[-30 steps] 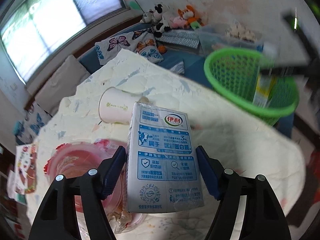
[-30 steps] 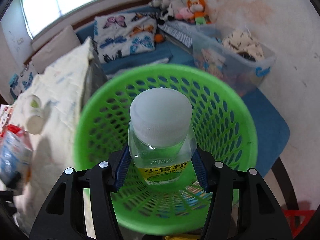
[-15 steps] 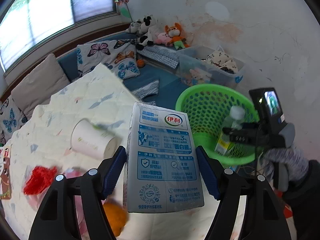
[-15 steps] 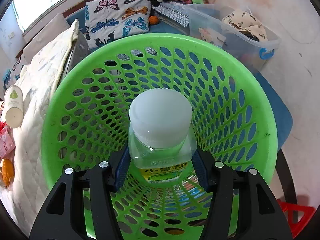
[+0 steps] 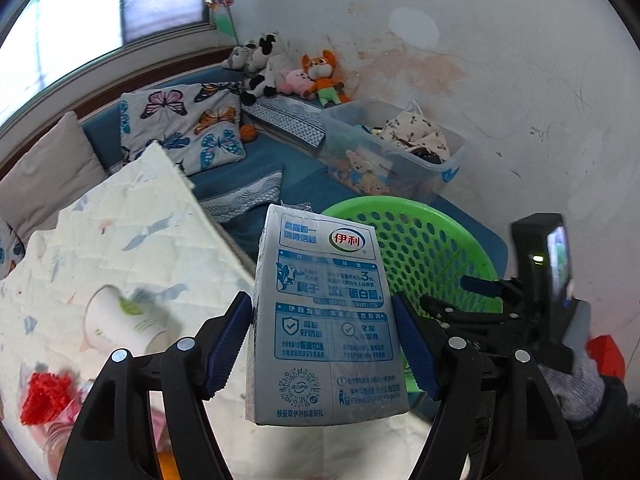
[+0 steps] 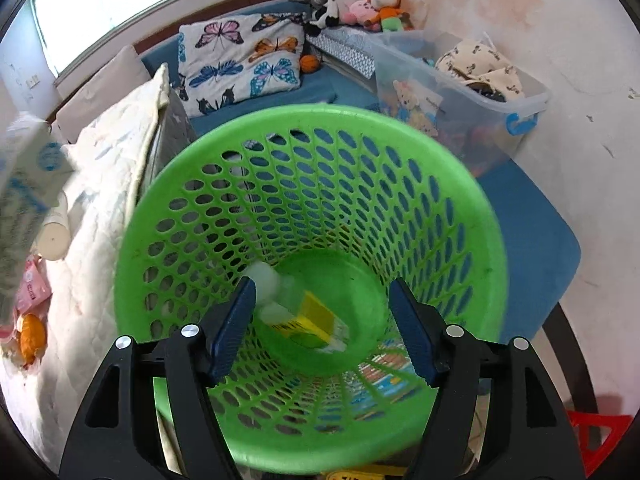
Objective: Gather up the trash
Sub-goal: 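Carry the milk carton over the green basket and release it with the left tool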
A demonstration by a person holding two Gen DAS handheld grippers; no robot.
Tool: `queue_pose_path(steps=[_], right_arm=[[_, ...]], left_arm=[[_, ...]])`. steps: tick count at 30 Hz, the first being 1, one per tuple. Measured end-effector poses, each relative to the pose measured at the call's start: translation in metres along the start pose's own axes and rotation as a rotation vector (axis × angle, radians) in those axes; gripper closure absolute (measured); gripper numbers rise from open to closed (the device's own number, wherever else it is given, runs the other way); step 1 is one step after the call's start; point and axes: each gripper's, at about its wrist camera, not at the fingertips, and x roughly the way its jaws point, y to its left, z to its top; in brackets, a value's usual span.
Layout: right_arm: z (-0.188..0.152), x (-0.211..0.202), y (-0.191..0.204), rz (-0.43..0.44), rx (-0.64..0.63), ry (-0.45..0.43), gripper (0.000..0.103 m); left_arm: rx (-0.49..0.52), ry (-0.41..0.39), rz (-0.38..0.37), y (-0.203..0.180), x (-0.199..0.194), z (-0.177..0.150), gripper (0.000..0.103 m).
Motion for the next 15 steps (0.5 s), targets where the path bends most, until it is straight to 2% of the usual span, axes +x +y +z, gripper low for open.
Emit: queue_pose_path(steps=[15], right_arm=[[-0.02, -0.059, -0.032, -0.014, 0.048, -0.11, 0.027]], left_arm=[[0.005, 0.075, -0.059, -0.044, 0.058, 0.016, 0.034]])
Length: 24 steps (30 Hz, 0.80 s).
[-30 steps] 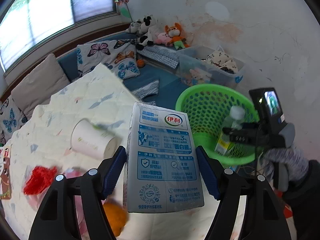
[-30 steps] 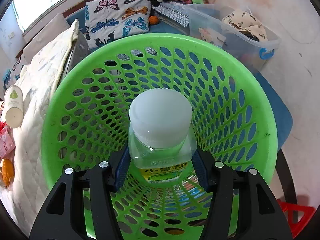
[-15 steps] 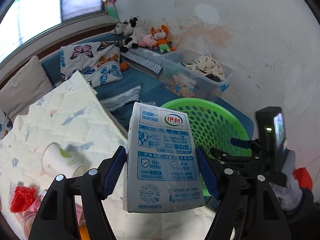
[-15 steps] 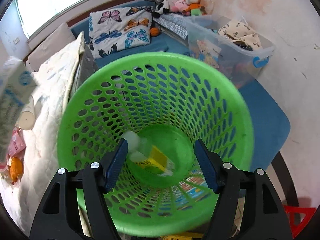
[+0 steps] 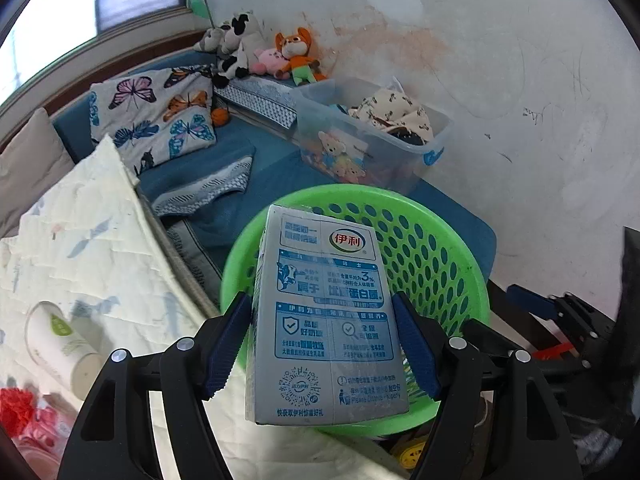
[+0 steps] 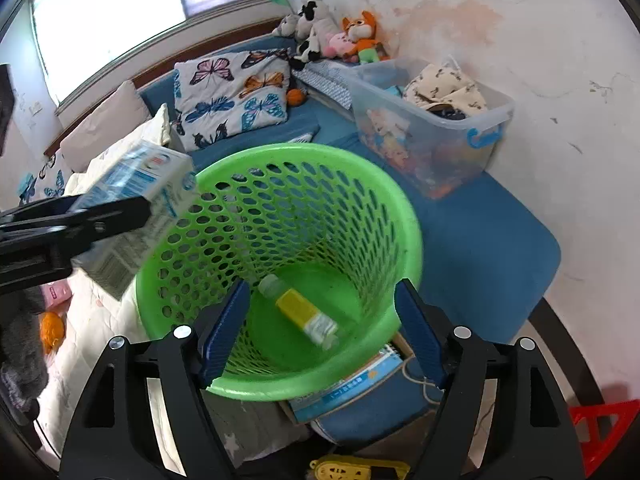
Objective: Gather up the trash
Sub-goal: 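Carry the milk carton over the green basket and release it with the left tool, then move both tools back to the table and grasp the round food tub with the left tool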
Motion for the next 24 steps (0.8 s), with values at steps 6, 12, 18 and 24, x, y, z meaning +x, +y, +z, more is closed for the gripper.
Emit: queue_pose_path(steps=[6, 12, 18, 24], right_arm=[[-0.006, -0.006, -0.008, 0.005, 0.021, -0.003, 0.027], [-0.01, -0.011, -0.01, 0.021, 0.037, -0.011, 0.027], [-0.016, -0.024, 0.001, 0.043, 0.022, -0.021, 0.027], [-0.022, -0.037, 0.023, 0.08, -0.02, -0.029, 0.026]], left_arm=[[-0.001, 0.03, -0.008, -0.01, 0.015, -0.003, 0.033], [0.023, 0.007, 0.0, -0.016, 0.008, -0.007, 0.022], [0.004, -0.029, 0.019, -0.005, -0.023, -0.017, 0.022], [-0.021, -0.07, 0.055, 0.01, -0.065, -0.04, 0.022]])
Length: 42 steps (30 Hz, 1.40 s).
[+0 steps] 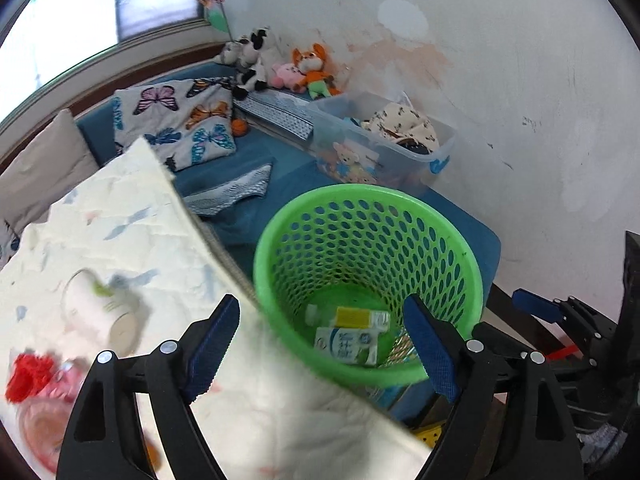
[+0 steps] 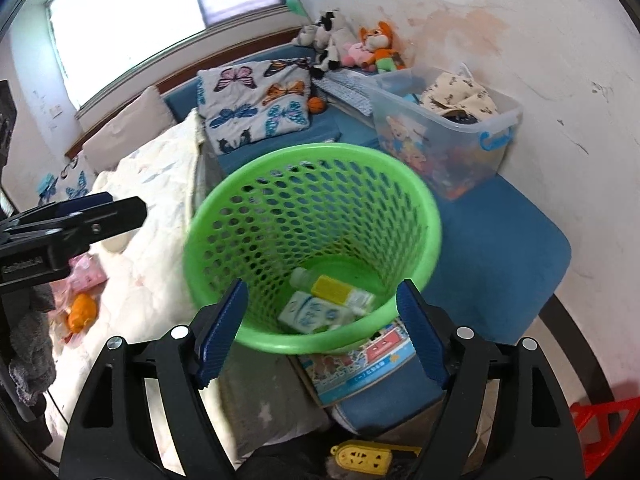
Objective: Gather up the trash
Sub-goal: 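Move both tools back to the table and grasp the round food tub with the left tool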
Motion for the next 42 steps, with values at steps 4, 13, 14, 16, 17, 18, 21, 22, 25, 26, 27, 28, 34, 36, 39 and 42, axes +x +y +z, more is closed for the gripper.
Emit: queue_pose_path(steps=[4, 13, 14, 16, 17, 18, 21, 22, 25, 26, 27, 28, 34, 36, 39, 42], right_arm=[[-0.003, -0.005, 0.021, 0.032, -0.032, 0.0, 0.025], [-0.005, -0.014, 0.078, 0.121, -0.099, -0.006, 0.022], [-0.005, -0.014, 0.087, 0.135, -0.109, -0.005, 0.021], [-0.007, -0.016, 0.101, 0.152, -0.128, -0.007, 0.02], [-0.007, -0.016, 0.107, 0.16, -0.138, -0.007, 0.02], [-0.008, -0.015, 0.116, 0.172, -0.152, -0.007, 0.02], [-0.008, -0.015, 0.136, 0.205, -0.181, -0.008, 0.019], [-0.007, -0.014, 0.142, 0.216, -0.188, -0.006, 0.019], [-0.008, -0.011, 0.159, 0.263, -0.202, 0.007, 0.019], [-0.009, -0.01, 0.164, 0.273, -0.209, 0.009, 0.019], [-0.009, -0.009, 0.17, 0.276, -0.22, 0.008, 0.019], [-0.009, -0.008, 0.176, 0.28, -0.23, 0.01, 0.019], [-0.013, -0.006, 0.195, 0.305, -0.268, 0.022, 0.019], [-0.017, -0.004, 0.2, 0.308, -0.284, 0.031, 0.019], [-0.024, -0.001, 0.207, 0.319, -0.301, 0.048, 0.019], [-0.029, 0.003, 0.214, 0.326, -0.314, 0.062, 0.019]], left_arm=[[-0.033, -0.036, 0.044, 0.02, -0.032, -0.015, 0.022], [-0.1, -0.111, 0.161, 0.075, -0.095, -0.053, 0.022], [-0.119, -0.112, 0.167, 0.083, -0.101, -0.058, 0.022], [-0.156, -0.116, 0.181, 0.101, -0.112, -0.066, 0.022], [-0.176, -0.119, 0.188, 0.11, -0.117, -0.07, 0.022], [-0.19, -0.121, 0.194, 0.117, -0.121, -0.075, 0.022], [-0.246, -0.122, 0.234, 0.145, -0.134, -0.09, 0.022], [-0.26, -0.121, 0.241, 0.152, -0.137, -0.094, 0.022], [-0.303, -0.121, 0.271, 0.171, -0.146, -0.107, 0.022], [-0.32, -0.122, 0.282, 0.179, -0.148, -0.112, 0.021], [-0.339, -0.12, 0.289, 0.187, -0.151, -0.117, 0.021], [-0.354, -0.12, 0.293, 0.194, -0.154, -0.124, 0.021], [-0.413, -0.095, 0.333, 0.223, -0.156, -0.145, 0.021], [-0.431, -0.089, 0.336, 0.229, -0.157, -0.15, 0.021], [-0.43, -0.078, 0.33, 0.235, -0.157, -0.16, 0.021], [-0.407, -0.058, 0.299, 0.233, -0.152, -0.169, 0.021]])
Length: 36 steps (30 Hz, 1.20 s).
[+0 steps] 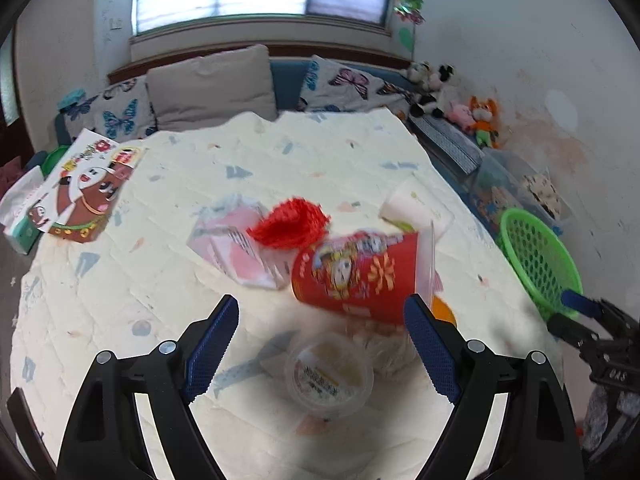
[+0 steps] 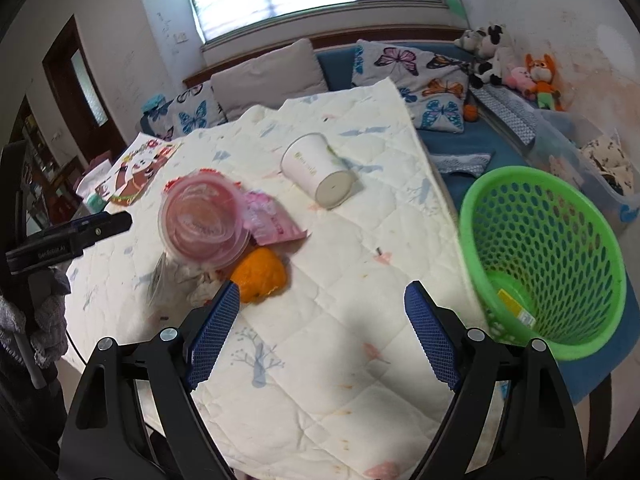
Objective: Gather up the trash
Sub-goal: 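Move both tools back to the table and grasp the round food tub with the left tool, then grasp the orange peel with the right tool while the left tool holds the food tub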
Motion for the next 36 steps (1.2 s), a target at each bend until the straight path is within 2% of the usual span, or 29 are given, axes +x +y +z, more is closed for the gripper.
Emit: queue_pose_path(steps=[4, 10, 13, 18, 21, 23, 25, 26, 31, 36], right_arm=[[-0.004, 0.005, 0.005, 0.013, -0.008, 0.017, 0.019], [-0.01, 0.011, 0.013, 0.025, -0.029, 0.041, 0.019], [-0.013, 0.013, 0.018, 0.031, -0.038, 0.051, 0.019], [-0.014, 0.016, 0.023, 0.036, -0.051, 0.06, 0.019], [-0.015, 0.018, 0.028, 0.041, -0.058, 0.066, 0.019], [-0.017, 0.02, 0.031, 0.051, -0.063, 0.072, 0.019], [-0.018, 0.021, 0.035, 0.054, -0.07, 0.074, 0.019], [-0.019, 0.022, 0.037, 0.059, -0.071, 0.076, 0.019], [-0.023, 0.027, 0.047, 0.083, -0.074, 0.085, 0.019], [-0.023, 0.038, 0.054, 0.097, -0.079, 0.091, 0.025]], left_arm=[[0.053, 0.037, -0.028, -0.003, 0.009, -0.014, 0.015], [0.131, 0.084, -0.023, -0.003, 0.027, -0.033, 0.012], [0.117, 0.129, -0.028, 0.001, 0.04, -0.037, 0.012], [0.099, 0.158, -0.06, 0.004, 0.053, -0.042, 0.012], [0.076, 0.164, -0.089, 0.006, 0.059, -0.042, 0.02], [0.072, 0.169, -0.103, 0.005, 0.061, -0.042, 0.029], [0.074, 0.169, -0.11, 0.004, 0.062, -0.044, 0.032], [0.074, 0.166, -0.113, 0.004, 0.062, -0.046, 0.038], [0.058, 0.149, -0.106, 0.005, 0.054, -0.049, 0.04], [0.047, 0.109, -0.093, 0.009, 0.033, -0.049, 0.04]])
